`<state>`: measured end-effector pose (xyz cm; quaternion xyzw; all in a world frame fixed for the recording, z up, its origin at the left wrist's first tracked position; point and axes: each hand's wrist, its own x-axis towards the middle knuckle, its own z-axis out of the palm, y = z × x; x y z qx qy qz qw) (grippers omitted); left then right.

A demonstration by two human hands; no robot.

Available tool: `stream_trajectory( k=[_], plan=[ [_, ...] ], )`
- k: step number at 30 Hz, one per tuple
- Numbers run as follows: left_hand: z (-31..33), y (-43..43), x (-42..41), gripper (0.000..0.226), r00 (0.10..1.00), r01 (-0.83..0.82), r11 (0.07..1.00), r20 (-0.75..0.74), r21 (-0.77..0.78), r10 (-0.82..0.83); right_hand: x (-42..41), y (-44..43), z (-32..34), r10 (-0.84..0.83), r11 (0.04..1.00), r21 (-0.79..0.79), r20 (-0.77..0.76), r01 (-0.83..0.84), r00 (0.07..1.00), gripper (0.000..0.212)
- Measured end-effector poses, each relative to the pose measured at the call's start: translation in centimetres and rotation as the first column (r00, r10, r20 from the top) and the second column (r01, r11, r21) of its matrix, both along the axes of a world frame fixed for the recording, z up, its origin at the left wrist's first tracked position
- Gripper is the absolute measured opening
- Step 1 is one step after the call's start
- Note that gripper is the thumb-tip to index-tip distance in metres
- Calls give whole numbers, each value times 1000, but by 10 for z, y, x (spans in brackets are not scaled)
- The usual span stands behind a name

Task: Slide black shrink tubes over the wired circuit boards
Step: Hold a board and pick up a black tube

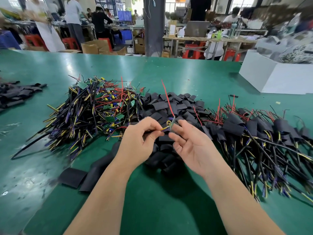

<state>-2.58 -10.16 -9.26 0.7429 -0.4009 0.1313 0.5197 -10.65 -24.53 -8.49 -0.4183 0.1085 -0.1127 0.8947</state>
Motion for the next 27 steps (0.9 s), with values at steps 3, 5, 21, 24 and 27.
stream_trajectory(
  k=[3,5,21,24,27],
  plan=[
    [1,-2,-4,2,999,21,991,45,133,-27,1,-1,-2,-112,955,-279,-37,97,993,25],
    [0,-3,-6,9,996,-20,980,92,199,1,-1,-1,-6,-172,876,-464,-43,133,984,6],
    [0,-1,-4,22,997,-75,971,40,225,68,-1,-4,-7,-165,956,-239,39,170,985,20],
    [-3,-1,-1,21,999,-44,964,-1,263,46,-1,-7,-9,-146,912,-380,51,155,988,25],
    [-6,0,2,19,999,-36,958,-20,284,43,0,-9,-10,-143,897,-412,69,158,987,31]
  ],
)
